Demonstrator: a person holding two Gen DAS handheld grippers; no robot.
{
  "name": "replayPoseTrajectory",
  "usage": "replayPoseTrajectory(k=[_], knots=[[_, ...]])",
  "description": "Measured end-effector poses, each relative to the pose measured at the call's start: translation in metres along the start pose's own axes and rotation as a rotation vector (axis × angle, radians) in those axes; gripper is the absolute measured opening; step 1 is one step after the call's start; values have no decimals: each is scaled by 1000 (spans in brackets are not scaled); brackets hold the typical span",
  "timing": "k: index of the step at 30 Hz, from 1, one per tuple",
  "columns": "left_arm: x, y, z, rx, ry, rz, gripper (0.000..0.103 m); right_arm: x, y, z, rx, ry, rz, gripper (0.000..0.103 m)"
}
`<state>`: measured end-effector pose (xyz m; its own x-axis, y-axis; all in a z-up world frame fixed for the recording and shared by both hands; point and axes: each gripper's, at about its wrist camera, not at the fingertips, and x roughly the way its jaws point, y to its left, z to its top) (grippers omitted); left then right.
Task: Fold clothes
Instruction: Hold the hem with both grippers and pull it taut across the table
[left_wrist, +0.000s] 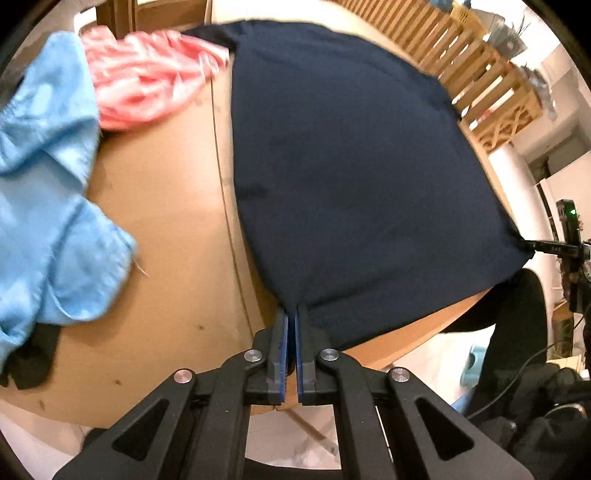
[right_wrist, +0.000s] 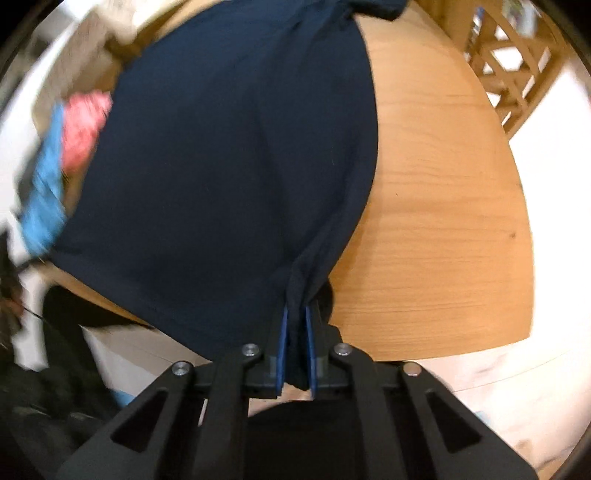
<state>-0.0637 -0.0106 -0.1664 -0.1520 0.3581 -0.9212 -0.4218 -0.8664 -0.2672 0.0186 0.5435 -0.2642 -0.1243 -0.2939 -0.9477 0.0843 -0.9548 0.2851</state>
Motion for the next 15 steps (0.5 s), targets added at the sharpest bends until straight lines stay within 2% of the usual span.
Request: replayPoseTrajectory(k=[3,4,6,9,11,15], knots=[[-12,1,-10,13,-29,10,2,-12,-11,7,96,-41,111,9],[-14,2,-17,16,-36,15,2,-13,-13,8,110,-44,110,9],[-19,4,-31,22,-51,27,2,-11,-13,7,108,-32,52,9],[-1,-7,-39,39,-47,43,2,-9,-14,5,105,-15,-34,11],[-2,-10,-39,58,-33,57,2,-7,-14,3,103,-4,-92,26],[-3,-9,-41,77,-13,62,2,-12,-12,-10,62,3,-165,27]])
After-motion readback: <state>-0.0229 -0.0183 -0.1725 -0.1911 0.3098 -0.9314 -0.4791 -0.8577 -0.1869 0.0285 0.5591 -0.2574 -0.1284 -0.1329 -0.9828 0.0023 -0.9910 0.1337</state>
